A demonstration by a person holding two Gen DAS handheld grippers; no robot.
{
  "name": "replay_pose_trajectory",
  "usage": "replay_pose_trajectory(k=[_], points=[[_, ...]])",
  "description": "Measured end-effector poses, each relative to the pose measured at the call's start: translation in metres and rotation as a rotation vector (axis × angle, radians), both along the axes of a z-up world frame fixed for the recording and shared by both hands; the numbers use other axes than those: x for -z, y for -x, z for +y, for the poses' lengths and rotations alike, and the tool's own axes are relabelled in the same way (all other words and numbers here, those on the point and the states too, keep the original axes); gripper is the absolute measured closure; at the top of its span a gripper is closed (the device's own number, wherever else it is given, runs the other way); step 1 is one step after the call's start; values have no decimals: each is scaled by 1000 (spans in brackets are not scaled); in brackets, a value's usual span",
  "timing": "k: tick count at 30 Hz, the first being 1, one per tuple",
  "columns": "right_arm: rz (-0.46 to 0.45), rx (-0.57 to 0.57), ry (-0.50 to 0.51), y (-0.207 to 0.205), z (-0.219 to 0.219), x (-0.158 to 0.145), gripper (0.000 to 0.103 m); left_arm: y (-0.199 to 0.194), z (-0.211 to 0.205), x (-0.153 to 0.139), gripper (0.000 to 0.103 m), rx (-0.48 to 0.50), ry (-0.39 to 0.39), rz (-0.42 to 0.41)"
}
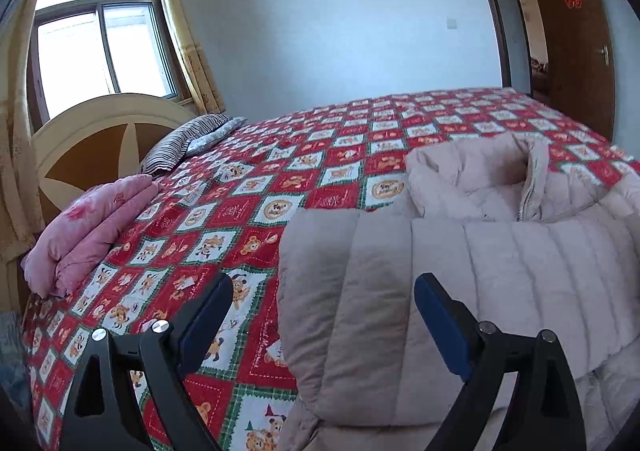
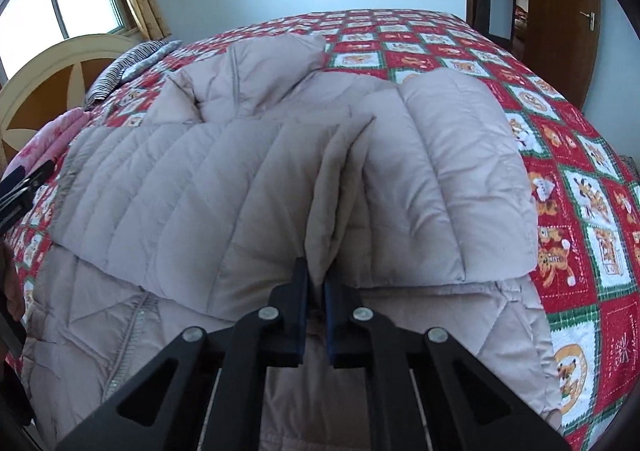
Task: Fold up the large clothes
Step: 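Lay the sleeve flat on the jacket and open the left tool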
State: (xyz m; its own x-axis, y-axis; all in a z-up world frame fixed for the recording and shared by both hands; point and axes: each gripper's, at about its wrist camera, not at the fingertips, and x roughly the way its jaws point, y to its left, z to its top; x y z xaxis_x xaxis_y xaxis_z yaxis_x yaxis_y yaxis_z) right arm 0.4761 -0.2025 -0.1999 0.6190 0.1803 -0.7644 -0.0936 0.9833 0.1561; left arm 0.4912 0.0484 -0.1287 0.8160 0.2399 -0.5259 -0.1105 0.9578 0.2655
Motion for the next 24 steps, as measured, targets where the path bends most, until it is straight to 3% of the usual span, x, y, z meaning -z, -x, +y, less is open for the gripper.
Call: replay_pose_trajectory(k=[2,4,8,11,13,14,16,20,24], points=[[0,14,1,3,-1,-1,93,-21,-1,30,10,-46,-64,86],[4,33,3,9,-3,-7,91,-28,4,51,10,-43,-32,150],[-38,71,36,22,-7,-31,85,-21,2,51,10,-40,-32,112],[-134,107,33,28,-4,-63,84,-21,-2,55,10,-36,-47,124],[-178,84,2,25,5,-76,76,-23,-2,57,10,-33,-41,133],[-188,62,-3,19,13,-78,66,-23,-2,58,10,-34,-41,135],[-189,27,-20,5,27,-73,60,-24,-1,58,10,-36,-44,135],[-114,2,15,-21,48,-39,60,-23,-2,59,9,-39,-48,130],[-53,24,20,-26,42,-9,60,-24,-2,61,8,-40,-43,134]])
